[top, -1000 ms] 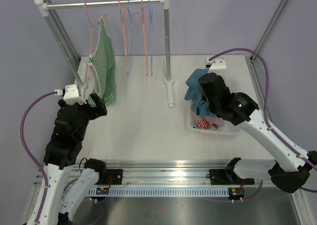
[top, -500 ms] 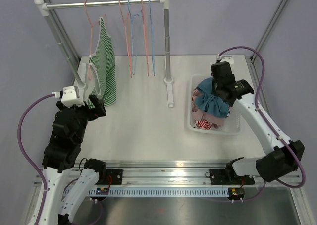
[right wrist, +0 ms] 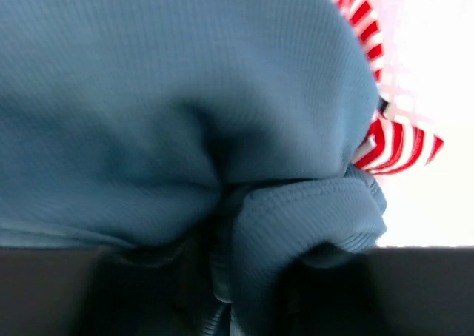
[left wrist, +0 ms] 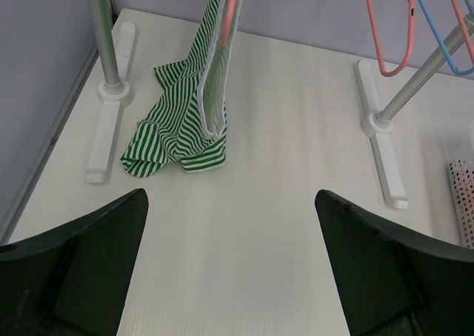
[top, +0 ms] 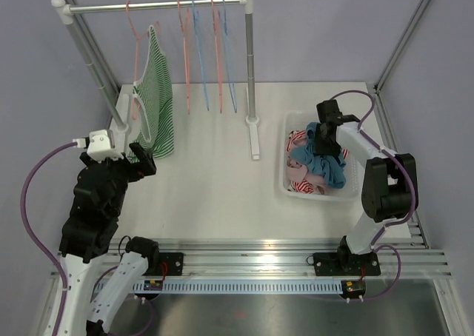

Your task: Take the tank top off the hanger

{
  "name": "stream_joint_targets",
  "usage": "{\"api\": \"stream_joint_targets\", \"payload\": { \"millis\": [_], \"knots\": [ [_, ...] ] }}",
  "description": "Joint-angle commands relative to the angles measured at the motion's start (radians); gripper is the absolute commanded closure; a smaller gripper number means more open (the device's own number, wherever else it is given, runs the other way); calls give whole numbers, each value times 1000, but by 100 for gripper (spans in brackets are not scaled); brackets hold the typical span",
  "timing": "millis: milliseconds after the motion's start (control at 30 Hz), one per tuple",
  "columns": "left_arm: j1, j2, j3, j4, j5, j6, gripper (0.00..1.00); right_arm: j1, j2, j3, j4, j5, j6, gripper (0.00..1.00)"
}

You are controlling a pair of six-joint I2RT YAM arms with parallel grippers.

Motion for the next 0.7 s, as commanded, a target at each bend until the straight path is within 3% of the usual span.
{"api": "stream_joint_targets", "payload": {
  "millis": [0, 200, 233, 333, 400, 533, 667],
  "knots": [
    [-1, 1, 113, 0, -32, 2, 1, 7, -31, 4, -46, -47, 34, 47],
    [-1, 131, 380, -123, 6, 3, 1, 7, -135, 157, -180, 42, 23, 24],
    [-1, 151, 409, -135, -1, 5, 1, 9, -146, 177, -191, 48, 20, 16],
    [-1, 234, 513, -166, -20, 28, 1, 7, -192, 245, -236, 59, 5, 13],
    [-1, 289, 567, -162, -26, 52, 1, 7, -247, 289, -262, 59, -18, 2],
    [-1, 395, 661, -163, -46, 86, 1, 7, -315, 311, -262, 16, -63, 0],
    [2, 536, 777, -185, -61, 121, 1, 7, -453, 270, -219, -187, -67, 1]
  ]
}}
